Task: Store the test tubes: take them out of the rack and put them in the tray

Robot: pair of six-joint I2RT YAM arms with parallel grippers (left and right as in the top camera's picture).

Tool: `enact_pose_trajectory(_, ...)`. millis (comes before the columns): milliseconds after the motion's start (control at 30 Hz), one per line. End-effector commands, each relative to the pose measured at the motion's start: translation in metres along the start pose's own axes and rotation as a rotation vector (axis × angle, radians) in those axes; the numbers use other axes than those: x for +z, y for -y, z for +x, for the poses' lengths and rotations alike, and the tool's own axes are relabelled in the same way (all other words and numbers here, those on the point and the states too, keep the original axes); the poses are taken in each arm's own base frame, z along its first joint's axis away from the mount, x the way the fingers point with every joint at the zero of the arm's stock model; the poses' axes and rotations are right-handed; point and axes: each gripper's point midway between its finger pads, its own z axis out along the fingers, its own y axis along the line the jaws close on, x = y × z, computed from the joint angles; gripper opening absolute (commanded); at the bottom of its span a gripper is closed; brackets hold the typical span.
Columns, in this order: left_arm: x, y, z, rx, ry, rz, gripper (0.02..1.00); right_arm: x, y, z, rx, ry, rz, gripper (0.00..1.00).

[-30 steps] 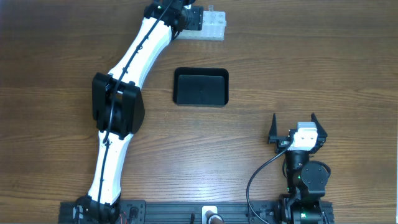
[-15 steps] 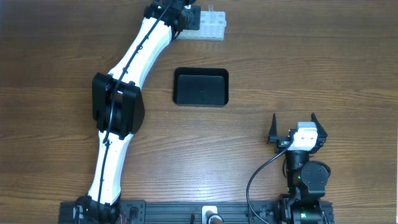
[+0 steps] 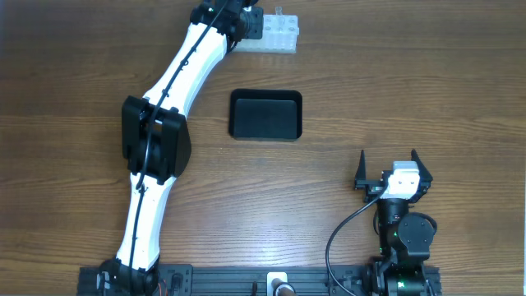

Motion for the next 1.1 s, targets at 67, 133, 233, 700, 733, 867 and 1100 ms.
enact_pose_trajectory(67, 0.0038, -0.0048, -0.0023, -0.019, 0.008, -0.025, 0.408, -0.0001, -0.0033, 0.0012, 0.006, 0.001, -0.015, 0.991)
enact_pose_trajectory(133, 0.0037, -0.0065, -0.0029, -0.037, 0.012, -0.035, 0.408, -0.0001, -0.0033, 0.0012, 0.006, 0.001, -0.015, 0.991)
enact_pose_trajectory(233, 0.0037, -0.0064, -0.0029, -0.039, 0.012, -0.035, 0.4, -0.0001, -0.0033, 0.0012, 0.006, 0.001, -0.015, 0.993)
enact_pose_trajectory(700, 0.0037, -0.0066, -0.0029, -0.039, 0.012, -0.037, 0.2, -0.0001, -0.0033, 0.0012, 0.006, 0.001, -0.015, 0.993)
enact_pose_trajectory(733, 0.0037, -0.0066, -0.0029, -0.039, 0.012, -0.037, 0.189, -0.0001, -0.0033, 0.0012, 0.006, 0.001, -0.015, 0.993)
enact_pose_trajectory(867, 0.0037, -0.0066, -0.0029, -0.039, 0.012, -0.037, 0.167, -0.0001, -0.0033, 0.0012, 0.006, 0.001, -0.015, 0.991)
enact_pose_trajectory(1100, 0.0037, -0.0066, -0.0029, -0.039, 0.012, -0.037, 0.154, -0.0001, -0.0033, 0.0012, 0.006, 0.001, -0.015, 0.991)
